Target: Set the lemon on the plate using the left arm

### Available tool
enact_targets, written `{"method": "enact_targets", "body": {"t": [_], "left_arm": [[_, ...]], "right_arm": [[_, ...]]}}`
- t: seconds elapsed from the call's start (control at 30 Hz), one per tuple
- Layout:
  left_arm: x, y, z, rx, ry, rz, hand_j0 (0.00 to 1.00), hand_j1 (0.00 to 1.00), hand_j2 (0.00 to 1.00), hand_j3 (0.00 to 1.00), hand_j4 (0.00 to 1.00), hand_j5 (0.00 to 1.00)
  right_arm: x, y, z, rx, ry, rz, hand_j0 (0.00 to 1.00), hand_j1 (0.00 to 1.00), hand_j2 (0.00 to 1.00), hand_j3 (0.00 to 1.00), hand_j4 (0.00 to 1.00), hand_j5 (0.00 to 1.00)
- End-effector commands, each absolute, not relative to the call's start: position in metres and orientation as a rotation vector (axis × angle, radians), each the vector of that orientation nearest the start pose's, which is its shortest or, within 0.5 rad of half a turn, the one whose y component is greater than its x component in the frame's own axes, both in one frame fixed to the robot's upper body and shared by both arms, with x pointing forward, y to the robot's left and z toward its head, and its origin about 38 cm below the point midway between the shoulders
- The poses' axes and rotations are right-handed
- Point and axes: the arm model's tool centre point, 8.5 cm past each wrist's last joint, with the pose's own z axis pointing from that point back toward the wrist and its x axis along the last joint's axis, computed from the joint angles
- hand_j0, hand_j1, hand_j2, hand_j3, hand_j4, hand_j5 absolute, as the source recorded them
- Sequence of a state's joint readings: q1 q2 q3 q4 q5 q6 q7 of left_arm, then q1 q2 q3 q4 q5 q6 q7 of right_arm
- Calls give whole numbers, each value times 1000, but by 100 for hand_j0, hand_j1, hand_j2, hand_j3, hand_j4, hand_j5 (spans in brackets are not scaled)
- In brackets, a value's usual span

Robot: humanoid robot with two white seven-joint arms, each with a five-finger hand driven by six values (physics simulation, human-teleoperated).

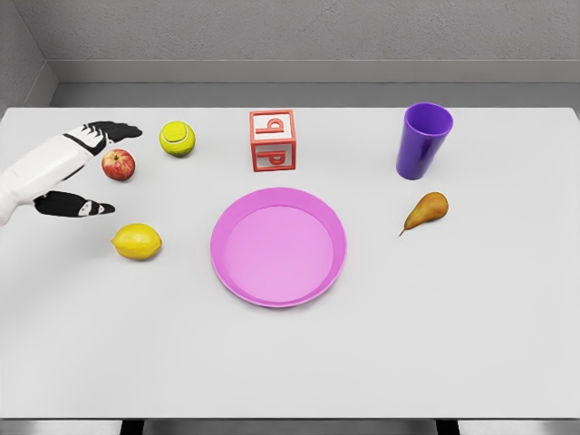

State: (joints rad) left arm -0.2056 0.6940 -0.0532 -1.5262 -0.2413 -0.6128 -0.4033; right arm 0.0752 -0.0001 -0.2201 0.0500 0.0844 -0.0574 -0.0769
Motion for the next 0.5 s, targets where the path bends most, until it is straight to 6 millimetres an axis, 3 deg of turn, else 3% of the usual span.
{"method": "enact_targets", "body": {"t": [0.0, 0.27, 0.33, 0.37, 0.47], "left_arm": [[387, 365, 211, 438, -1789, -1457, 100, 100, 100, 100, 100, 100], [387, 368, 213, 454, -1779, -1468, 100, 100, 100, 100, 100, 100], [385, 380, 222, 477, -1743, -1510, 100, 100, 100, 100, 100, 100], [378, 394, 220, 486, -1673, -1557, 100, 100, 100, 100, 100, 100], [367, 409, 218, 479, -1530, -1689, 100, 100, 100, 100, 100, 100]], "right_arm": [[-62, -275, -257, -167, 69, -142, 100, 100, 100, 100, 100, 100], [-62, -275, -257, -167, 69, -136, 100, 100, 100, 100, 100, 100], [-62, -275, -257, -165, 69, -136, 100, 100, 100, 100, 100, 100], [-62, -275, -257, -167, 69, -136, 100, 100, 100, 100, 100, 100], [-62, -275, -257, -167, 69, -136, 100, 100, 100, 100, 100, 100]]}}
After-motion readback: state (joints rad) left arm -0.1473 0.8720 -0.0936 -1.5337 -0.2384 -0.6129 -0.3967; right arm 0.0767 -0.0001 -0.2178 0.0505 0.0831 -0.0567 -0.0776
